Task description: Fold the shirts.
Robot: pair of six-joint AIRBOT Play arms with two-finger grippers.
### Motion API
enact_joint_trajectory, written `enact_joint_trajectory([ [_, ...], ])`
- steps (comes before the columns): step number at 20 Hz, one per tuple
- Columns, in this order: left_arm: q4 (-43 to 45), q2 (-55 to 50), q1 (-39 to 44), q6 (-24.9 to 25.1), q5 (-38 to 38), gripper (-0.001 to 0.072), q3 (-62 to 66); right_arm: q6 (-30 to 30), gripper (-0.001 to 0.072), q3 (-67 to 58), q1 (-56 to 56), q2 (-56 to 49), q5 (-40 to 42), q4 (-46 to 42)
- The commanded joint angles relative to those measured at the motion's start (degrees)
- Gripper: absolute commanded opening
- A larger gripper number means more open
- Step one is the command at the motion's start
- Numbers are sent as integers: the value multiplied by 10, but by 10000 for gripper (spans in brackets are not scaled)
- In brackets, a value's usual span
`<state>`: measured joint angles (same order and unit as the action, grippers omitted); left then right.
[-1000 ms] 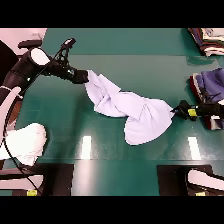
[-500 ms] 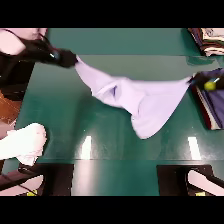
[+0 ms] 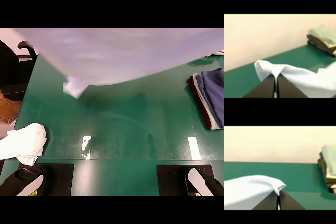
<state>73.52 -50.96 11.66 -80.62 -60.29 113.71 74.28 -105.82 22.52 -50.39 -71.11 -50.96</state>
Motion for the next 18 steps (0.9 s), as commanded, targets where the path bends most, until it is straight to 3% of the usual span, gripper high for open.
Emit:
enact_joint_trajectory([
  [1, 5, 27, 0, -17, -6, 24, 44, 18, 13, -87, 46, 0, -54, -1],
  [4, 5, 24, 0, -19, -21, 24, 29, 40, 13, -146, 33, -54, -107, -1],
  [7, 24, -10, 0, -19, -56, 24, -37, 52, 12, -118, -29, -113, -117, -5],
  [10, 95, -85, 0, -19, -88, 25, -118, 97, 13, -37, -122, -183, -123, -137],
  [12, 134, -151, -1, -34, -73, 25, -175, 104, 13, 9, -173, -243, -126, -210],
  [18, 132, -361, -18, -41, 13, 26, -224, 104, 14, 40, -242, -429, -88, -204],
])
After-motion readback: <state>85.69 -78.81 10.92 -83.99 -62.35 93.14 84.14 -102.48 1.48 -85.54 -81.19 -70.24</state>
